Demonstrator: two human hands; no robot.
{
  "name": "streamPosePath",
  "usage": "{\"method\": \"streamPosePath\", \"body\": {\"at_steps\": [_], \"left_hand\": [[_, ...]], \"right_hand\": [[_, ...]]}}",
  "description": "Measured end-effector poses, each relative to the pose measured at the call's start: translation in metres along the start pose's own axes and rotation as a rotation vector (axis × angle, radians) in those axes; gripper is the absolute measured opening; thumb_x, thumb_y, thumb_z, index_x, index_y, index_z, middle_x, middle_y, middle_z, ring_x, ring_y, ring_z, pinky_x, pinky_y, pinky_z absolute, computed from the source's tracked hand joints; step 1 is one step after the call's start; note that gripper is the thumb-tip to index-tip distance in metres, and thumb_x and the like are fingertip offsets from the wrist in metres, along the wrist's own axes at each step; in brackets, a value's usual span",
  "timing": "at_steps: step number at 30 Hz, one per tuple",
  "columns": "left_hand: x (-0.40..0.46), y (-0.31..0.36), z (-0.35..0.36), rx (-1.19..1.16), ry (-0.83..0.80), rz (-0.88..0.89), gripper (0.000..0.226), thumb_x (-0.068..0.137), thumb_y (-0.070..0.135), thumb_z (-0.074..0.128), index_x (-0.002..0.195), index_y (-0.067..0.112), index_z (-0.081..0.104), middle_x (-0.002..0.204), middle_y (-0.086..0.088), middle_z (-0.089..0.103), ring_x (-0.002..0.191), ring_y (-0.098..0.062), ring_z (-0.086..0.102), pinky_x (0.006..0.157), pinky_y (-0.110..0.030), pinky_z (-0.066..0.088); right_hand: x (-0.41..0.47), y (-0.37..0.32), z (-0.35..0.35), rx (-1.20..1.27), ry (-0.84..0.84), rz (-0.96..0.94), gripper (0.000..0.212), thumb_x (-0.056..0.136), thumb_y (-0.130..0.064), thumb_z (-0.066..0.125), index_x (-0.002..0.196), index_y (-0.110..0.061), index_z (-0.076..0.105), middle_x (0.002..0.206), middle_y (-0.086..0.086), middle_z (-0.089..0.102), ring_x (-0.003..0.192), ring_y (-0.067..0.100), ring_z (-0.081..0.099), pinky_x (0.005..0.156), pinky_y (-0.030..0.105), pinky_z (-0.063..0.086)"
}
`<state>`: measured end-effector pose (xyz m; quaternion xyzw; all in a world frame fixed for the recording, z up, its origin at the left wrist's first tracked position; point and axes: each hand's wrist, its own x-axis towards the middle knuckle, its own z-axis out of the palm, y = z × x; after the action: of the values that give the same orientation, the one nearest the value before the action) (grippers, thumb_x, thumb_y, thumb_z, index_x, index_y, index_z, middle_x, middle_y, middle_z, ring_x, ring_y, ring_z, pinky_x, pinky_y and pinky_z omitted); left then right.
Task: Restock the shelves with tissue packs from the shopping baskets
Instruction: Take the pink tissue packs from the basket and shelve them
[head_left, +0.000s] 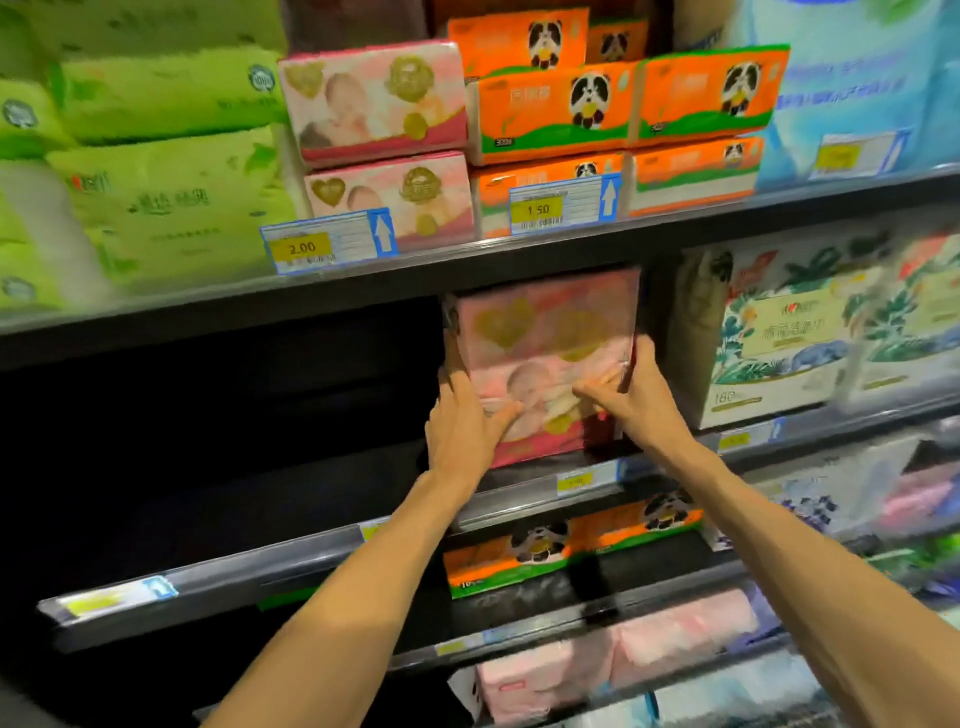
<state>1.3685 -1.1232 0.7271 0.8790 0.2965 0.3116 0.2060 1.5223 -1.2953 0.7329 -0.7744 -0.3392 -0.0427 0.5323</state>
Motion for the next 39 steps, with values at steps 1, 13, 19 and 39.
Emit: {"method": "streamPosePath", "body": {"at_steps": [1,13,19,39], "left_hand": [[0.004,0.003,0.006,0.024,-0.004,-0.012,0.069,0.085,0.06,0.071,0.121,0.009,0.042,0.12,-0.015,0.056,0.107,-0.04,0.06,0.085,-0.052,0.052],[0.074,0.0,0.066,-0.005,0.015,0.041,0.098,0.082,0.045,0.078,0.156,0.005,0.028,0.142,-0.021,0.047,0.098,-0.042,0.065,0.073,-0.042,0.053],[0.123,0.003,0.099,-0.004,-0.025,-0.003,0.103,0.086,0.046,0.077,0.159,0.008,0.013,0.158,-0.018,0.027,0.118,-0.048,0.058,0.089,-0.051,0.051],[0.208,-0.009,0.141,0.128,-0.085,-0.005,0.103,0.088,0.054,0.072,0.16,0.009,0.013,0.157,-0.022,0.036,0.12,-0.047,0.059,0.095,-0.049,0.052]], "right_hand": [[0.002,0.003,0.006,-0.024,0.05,0.022,0.071,0.084,-0.034,0.085,0.136,-0.018,0.04,0.133,0.008,0.056,0.125,0.018,0.055,0.108,0.047,0.045],[0.05,0.037,0.043,-0.465,-0.085,0.164,0.085,0.083,-0.055,0.077,0.126,0.015,0.051,0.128,0.038,0.052,0.123,0.049,0.05,0.106,0.043,0.035],[0.085,0.067,0.067,-0.255,0.037,0.094,0.109,0.081,-0.044,0.081,0.16,-0.001,0.02,0.156,0.038,0.026,0.142,0.052,0.031,0.117,0.052,0.035],[0.152,0.089,0.095,-0.5,0.165,0.192,0.114,0.087,-0.046,0.076,0.165,-0.016,-0.002,0.156,0.018,0.022,0.145,0.041,0.026,0.099,0.059,0.048]]}}
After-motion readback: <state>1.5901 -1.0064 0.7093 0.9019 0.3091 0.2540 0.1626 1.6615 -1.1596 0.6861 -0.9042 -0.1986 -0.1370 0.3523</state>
